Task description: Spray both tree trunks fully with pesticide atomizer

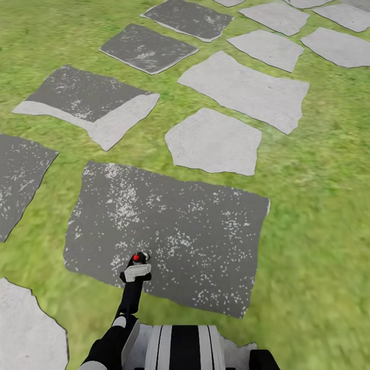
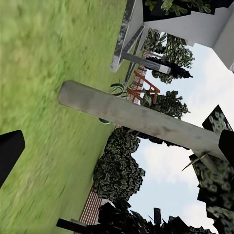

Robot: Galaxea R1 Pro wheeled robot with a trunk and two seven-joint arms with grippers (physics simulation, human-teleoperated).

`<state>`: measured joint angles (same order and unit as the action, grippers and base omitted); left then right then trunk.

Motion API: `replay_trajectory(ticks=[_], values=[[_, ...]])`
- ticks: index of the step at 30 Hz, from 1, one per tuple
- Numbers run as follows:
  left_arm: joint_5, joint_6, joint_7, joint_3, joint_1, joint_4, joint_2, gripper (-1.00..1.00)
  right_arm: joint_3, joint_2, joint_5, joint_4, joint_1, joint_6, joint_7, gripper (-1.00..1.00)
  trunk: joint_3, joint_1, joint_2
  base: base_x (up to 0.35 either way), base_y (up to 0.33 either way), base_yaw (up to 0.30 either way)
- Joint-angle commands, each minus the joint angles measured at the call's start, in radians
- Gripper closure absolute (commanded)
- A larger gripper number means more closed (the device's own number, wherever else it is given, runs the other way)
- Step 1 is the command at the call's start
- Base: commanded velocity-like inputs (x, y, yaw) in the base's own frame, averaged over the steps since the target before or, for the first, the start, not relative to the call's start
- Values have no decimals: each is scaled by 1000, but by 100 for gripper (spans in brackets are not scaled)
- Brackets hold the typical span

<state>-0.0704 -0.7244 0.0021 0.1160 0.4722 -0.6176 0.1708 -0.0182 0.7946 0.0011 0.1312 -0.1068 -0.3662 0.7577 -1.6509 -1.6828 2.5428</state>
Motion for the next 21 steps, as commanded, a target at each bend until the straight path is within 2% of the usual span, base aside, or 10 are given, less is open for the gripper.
replay_trajectory(ticks=[1, 12, 16, 21], values=[[-5, -3, 2, 7, 0, 2, 1, 100, -2, 0, 0, -1, -1, -5, 0, -100, -1, 0, 0, 0, 0, 0], [-5, -3, 2, 7, 0, 1, 1, 100, -2, 0, -2, -1, -1, -5, 1, -100, -1, 0, 0, 0, 0, 0], [-5, -3, 2, 7, 0, 1, 1, 100, -2, 1, -1, -1, -1, -5, 2, -100, 15, 2, -1, 0, 0, 0], [-6, -6, 1, -1, -4, -27, 4, 100, -32, 29, 19, -29, -29, 23, 30, -100, 15, 2, -1, 0, 0, 0]])
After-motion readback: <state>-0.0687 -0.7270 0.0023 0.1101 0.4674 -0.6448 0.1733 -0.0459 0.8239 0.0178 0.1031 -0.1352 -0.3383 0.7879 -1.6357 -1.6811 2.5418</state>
